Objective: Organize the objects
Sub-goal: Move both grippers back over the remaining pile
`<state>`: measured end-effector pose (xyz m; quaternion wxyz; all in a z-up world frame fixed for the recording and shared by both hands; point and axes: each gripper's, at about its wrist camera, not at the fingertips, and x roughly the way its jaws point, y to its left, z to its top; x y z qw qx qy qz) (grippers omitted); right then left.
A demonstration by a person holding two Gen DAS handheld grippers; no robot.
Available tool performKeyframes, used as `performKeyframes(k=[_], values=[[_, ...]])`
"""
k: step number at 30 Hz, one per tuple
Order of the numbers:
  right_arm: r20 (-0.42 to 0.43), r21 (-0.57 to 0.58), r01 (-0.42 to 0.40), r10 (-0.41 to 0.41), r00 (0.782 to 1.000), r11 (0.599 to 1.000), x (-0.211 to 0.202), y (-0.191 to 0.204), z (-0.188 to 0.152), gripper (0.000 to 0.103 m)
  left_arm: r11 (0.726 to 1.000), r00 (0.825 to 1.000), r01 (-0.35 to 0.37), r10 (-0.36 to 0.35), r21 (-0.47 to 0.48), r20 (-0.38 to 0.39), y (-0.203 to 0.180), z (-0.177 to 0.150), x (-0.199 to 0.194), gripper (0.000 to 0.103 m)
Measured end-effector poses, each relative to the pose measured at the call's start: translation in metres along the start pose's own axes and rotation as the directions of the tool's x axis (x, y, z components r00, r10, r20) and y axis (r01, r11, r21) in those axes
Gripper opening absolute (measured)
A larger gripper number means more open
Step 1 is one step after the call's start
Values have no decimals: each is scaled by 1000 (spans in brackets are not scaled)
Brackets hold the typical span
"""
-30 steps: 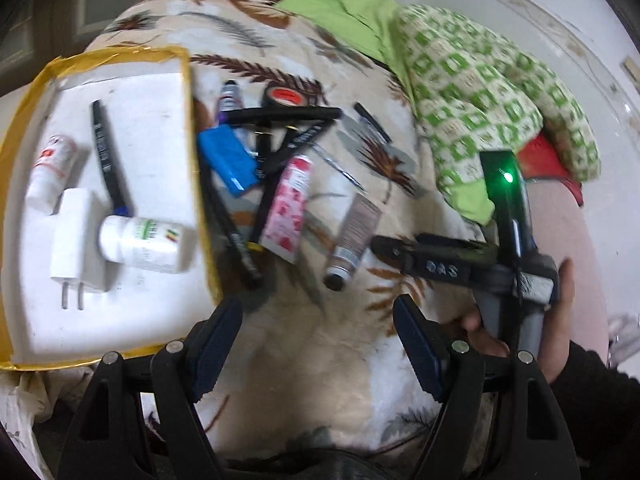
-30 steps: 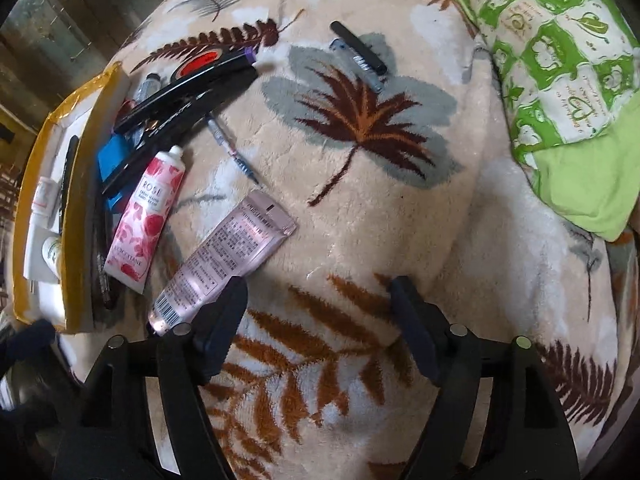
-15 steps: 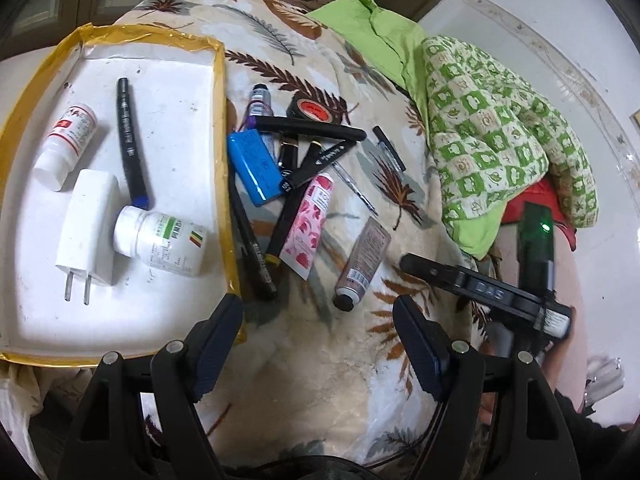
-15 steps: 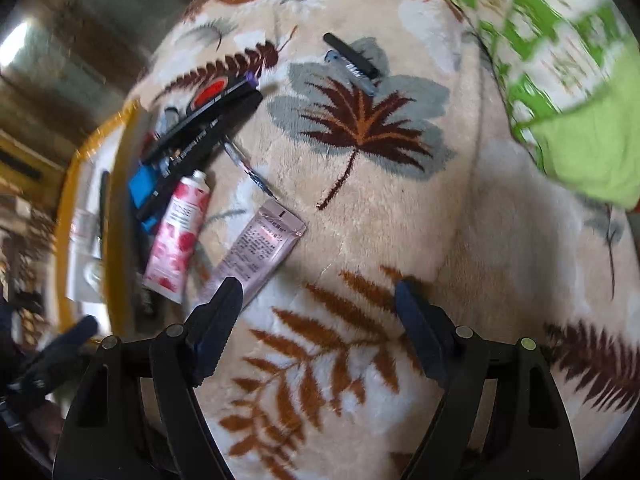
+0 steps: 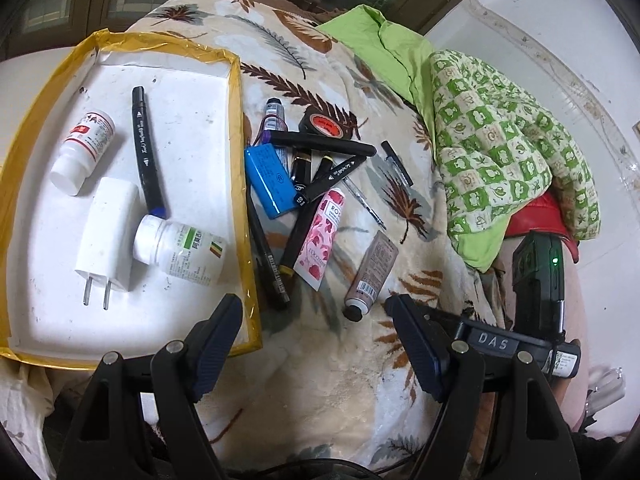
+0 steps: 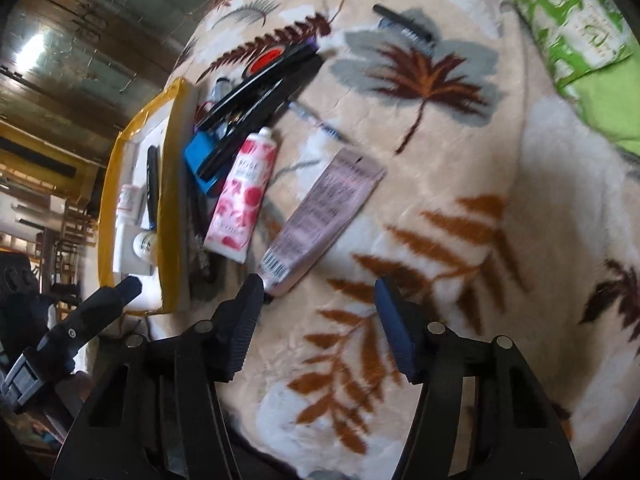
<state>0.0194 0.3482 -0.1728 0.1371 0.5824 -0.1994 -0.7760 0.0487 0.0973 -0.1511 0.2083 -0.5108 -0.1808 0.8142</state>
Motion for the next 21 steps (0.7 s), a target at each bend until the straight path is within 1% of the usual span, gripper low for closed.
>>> performKeyframes(k=[4,6,11,15,18,21], values=[[-38,56,-36,38,999,998,16,2,3,59,1000,1000,1,-1,-7,9,2,1,-2,78],[-53,70,-37,41,998,997,22,4,6,60,1000,1000,-6,6,-13,29,4,2,-6,78],[-37,44,-45,47,998,998,18,12,12,59,998,998,2,2,-64,64,16,6,-14,77],[-44,75,-55,58,997,996,23,2,11,59,995,998,16,-10,-97,61,23,8,-12,77],[-27,69,-49,51,998,996,22,4,15,59,996,998,17,-12,-88,57,22,8,-11,77],[16,88,-28,27,1000,996,21,3,29,59,999,998,-2,6,-52,60,14,6,-10,77]])
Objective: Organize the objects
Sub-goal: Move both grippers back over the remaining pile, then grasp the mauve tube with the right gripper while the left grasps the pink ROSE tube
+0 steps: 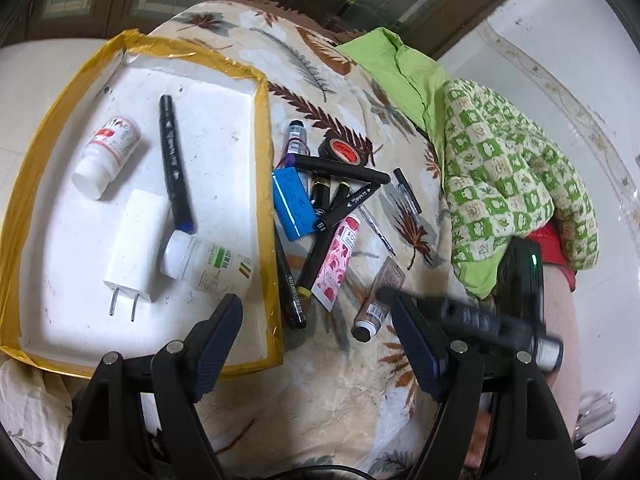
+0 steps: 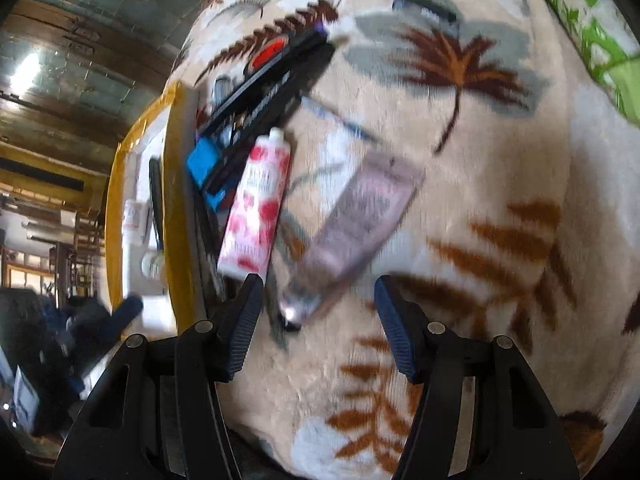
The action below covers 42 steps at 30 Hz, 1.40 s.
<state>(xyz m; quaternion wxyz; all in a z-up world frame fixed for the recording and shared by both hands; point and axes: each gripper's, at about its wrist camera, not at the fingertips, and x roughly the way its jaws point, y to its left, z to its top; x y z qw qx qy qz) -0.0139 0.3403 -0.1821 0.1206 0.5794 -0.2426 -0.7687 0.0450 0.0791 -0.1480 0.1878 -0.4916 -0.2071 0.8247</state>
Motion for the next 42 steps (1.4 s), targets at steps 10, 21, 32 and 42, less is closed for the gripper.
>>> performKeyframes(k=[10,21,32,42], values=[[17,-76,202,-201,979,976,-4,8,0,31,970,989,-113,130,216,-64,-43,18,29,77],[7,-16,63,-63,998,998,-16,-21,4,23,935,950,-162,235,315,-207,-50,24,108,72],[20,-82,130,-129,991,988,-3,-8,0,34,842,924,-248,355,479,-145,-66,3,125,25],[54,-71,187,-184,981,980,-11,-13,9,14,900,949,-137,238,414,-205,-60,-2,110,24]])
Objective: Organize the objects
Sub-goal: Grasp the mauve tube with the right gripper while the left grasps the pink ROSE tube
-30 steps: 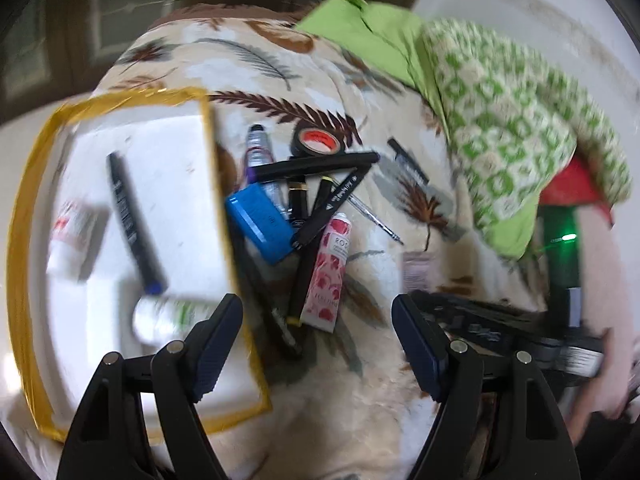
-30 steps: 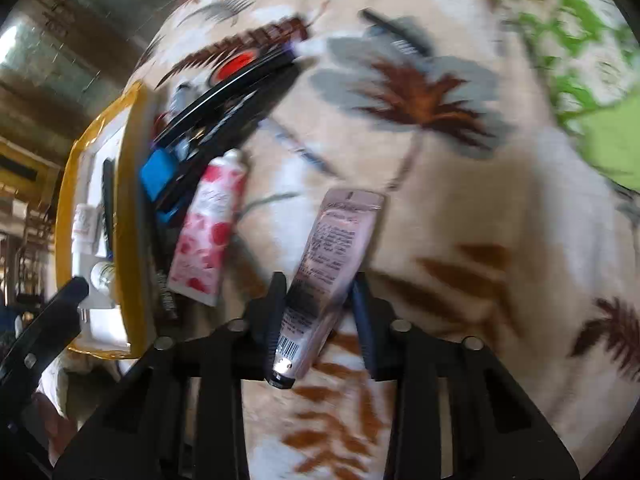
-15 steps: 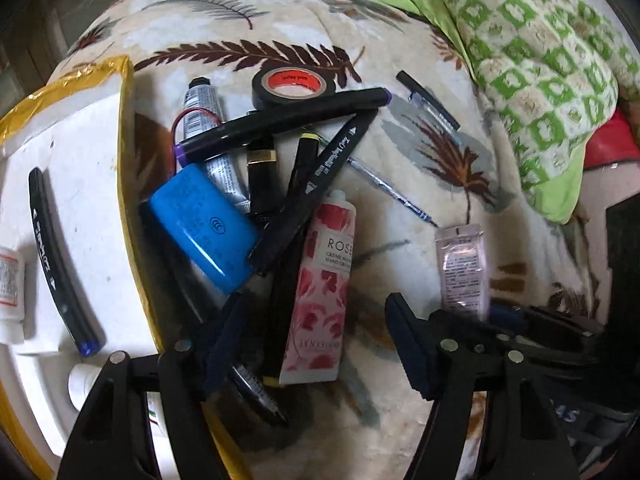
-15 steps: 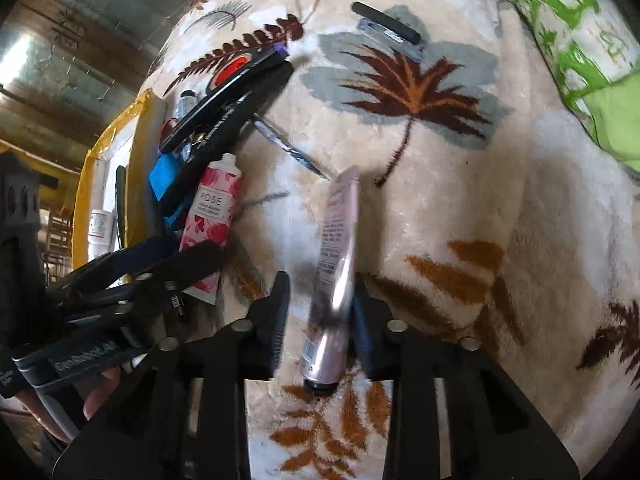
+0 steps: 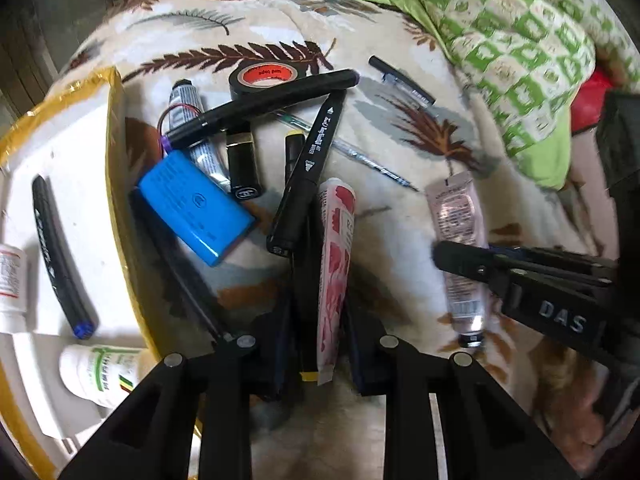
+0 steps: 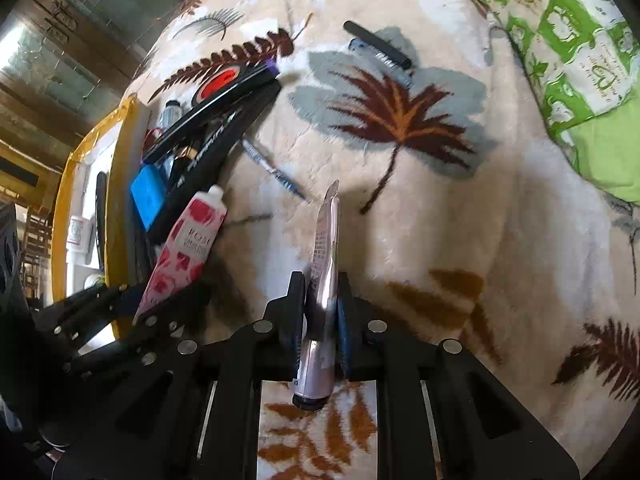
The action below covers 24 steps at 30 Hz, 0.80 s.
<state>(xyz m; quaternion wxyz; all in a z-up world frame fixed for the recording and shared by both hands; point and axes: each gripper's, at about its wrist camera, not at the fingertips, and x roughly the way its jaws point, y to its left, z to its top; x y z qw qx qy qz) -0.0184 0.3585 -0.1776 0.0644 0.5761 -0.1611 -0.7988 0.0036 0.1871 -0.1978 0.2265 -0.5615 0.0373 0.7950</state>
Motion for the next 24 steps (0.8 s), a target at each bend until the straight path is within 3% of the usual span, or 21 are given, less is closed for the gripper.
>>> performKeyframes(k=[7,10,12,14,16,19,24], values=[[-5,36,-37,37,999,999,2,-6,4,14,992,994,106,-104,-71,31,4,4,-12,25],[-23,75,-81,83,996,994,3,-10,9,18,972,980,188,-177,-144,88,20,11,-25,27],[-31,77,-104,107,994,992,3,-10,11,32,946,964,256,-232,-201,133,33,10,-34,31],[-29,65,-116,118,993,991,-1,-7,10,44,931,953,284,-248,-228,174,40,9,-42,50],[-13,37,-103,103,995,994,-9,-6,8,51,929,949,281,-233,-240,211,45,7,-51,59],[4,16,-100,99,995,995,-16,-11,2,51,939,958,237,-182,-250,222,50,7,-54,60],[-2,55,-121,121,993,991,-16,-22,-3,51,961,965,205,-167,-185,205,37,7,-52,60]])
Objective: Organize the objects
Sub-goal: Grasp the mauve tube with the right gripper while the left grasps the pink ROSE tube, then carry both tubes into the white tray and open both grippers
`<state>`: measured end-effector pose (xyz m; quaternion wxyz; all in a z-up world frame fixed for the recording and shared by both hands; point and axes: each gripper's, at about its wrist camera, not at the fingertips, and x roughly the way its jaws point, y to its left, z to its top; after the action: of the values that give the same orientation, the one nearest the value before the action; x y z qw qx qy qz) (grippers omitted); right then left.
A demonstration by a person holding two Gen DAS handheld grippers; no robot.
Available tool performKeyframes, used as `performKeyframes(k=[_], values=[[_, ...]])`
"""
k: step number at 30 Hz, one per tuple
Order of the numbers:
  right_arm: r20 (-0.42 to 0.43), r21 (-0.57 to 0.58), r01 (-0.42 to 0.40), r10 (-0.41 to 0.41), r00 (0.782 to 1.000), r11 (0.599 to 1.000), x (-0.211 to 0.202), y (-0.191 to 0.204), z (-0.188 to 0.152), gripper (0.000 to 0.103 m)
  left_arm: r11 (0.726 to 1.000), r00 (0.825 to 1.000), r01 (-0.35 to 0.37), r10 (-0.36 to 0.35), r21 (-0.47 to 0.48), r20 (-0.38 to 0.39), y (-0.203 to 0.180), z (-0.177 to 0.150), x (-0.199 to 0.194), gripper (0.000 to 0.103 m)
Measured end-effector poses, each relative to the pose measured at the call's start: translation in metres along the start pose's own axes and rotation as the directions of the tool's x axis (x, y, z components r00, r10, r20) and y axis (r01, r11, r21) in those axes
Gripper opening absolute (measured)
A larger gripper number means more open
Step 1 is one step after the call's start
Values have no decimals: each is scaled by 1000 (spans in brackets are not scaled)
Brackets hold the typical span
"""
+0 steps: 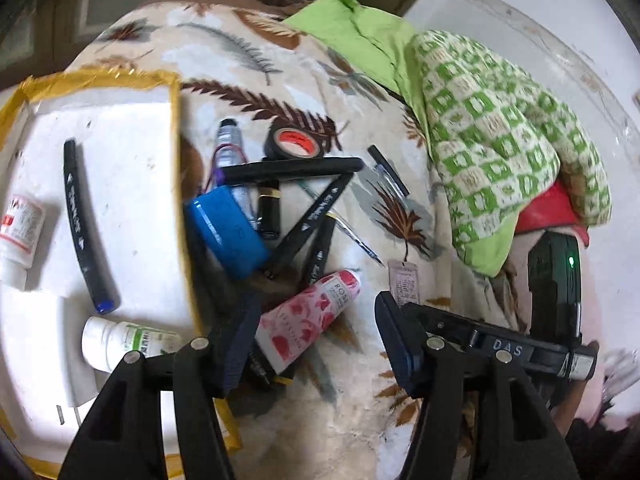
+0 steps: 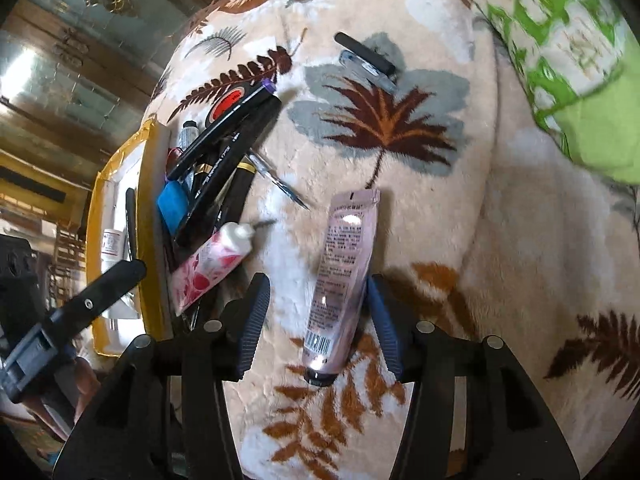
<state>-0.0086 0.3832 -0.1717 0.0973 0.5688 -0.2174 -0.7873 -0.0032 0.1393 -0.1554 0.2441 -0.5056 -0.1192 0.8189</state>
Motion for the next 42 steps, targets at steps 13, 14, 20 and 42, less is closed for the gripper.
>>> performKeyframes(k=[13,14,20,42], values=[[-35,-68,10,-12,999,998,12,3,5,51,901,955,-193,263,388,-136,-43,-17,72,40],[-36,-76,11,-14,999,997,12,4,5,51,876,944,-234,309,422,-118,-47,-21,74,35],[-21,-75,82,-84,996,994,12,7,4,31,876,949,-232,300,423,-102,-53,-31,58,19],[98,-134,65,-52,994,989,-20,71,4,9,991,990,131,-131,-9,-43,-13,15,-54,19]])
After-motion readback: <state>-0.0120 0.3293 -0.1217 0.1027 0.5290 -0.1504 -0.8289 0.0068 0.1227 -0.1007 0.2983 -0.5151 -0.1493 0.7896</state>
